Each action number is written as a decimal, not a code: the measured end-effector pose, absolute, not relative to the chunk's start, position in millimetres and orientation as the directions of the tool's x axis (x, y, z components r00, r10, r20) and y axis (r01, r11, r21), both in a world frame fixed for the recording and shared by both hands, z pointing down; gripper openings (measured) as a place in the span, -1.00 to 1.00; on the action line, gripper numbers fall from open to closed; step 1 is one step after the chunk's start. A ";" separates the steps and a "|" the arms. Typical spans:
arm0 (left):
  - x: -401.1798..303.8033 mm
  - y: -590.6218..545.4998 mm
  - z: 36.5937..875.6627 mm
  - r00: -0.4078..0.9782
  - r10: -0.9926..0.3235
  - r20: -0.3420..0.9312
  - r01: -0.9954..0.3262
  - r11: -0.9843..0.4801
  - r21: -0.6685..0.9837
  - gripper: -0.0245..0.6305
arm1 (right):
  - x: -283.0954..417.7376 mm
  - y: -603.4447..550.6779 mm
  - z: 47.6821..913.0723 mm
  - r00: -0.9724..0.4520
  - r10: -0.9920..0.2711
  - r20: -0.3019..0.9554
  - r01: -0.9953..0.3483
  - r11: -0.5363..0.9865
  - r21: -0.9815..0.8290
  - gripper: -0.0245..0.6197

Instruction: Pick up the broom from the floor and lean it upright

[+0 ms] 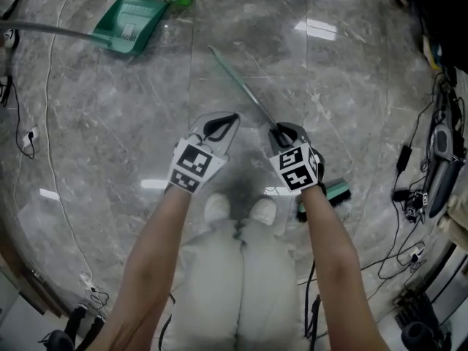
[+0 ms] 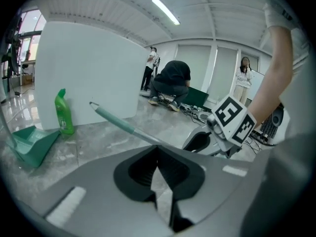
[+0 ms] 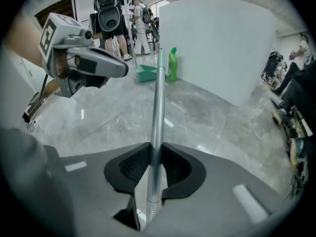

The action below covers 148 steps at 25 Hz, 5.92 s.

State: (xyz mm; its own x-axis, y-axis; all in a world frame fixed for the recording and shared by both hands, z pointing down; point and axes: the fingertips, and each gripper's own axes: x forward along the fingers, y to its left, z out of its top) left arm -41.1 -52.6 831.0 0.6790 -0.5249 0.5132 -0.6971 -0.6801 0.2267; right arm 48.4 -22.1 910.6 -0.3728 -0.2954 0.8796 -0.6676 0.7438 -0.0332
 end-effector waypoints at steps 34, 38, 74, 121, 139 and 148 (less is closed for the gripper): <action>-3.1 -79.3 370.6 0.674 -0.720 0.168 -0.735 -0.676 0.054 -0.93 | 88.7 -88.8 364.0 -0.407 -0.895 0.183 -0.909 0.417 0.018 -0.70; -4.2 -94.8 331.6 0.644 -0.751 0.145 -0.761 -0.649 0.013 -0.93 | 95.9 -102.6 341.9 -0.389 -0.900 0.199 -0.917 0.398 0.007 -0.70; -48.6 -322.8 471.2 0.658 -0.737 0.155 -0.752 -0.630 0.193 -0.93 | 84.1 -338.8 531.9 -0.110 -0.900 0.422 -0.975 0.181 0.132 -0.70; -74.3 -394.4 573.5 0.628 -0.754 0.193 -0.778 -0.616 0.121 -0.93 | 12.7 -440.5 663.4 -0.077 -0.853 0.517 -0.906 0.276 0.321 -0.07; -71.4 -393.6 557.3 0.593 -0.762 0.261 -0.804 -0.580 0.133 -0.93 | 7.9 -398.5 615.3 -0.233 -0.823 0.518 -0.888 0.398 0.232 -0.08; -60.3 -359.6 478.0 0.598 -0.761 0.254 -0.802 -0.575 0.163 -0.93 | 23.7 -362.7 493.4 -0.270 -0.863 0.428 -0.905 0.379 0.194 -0.36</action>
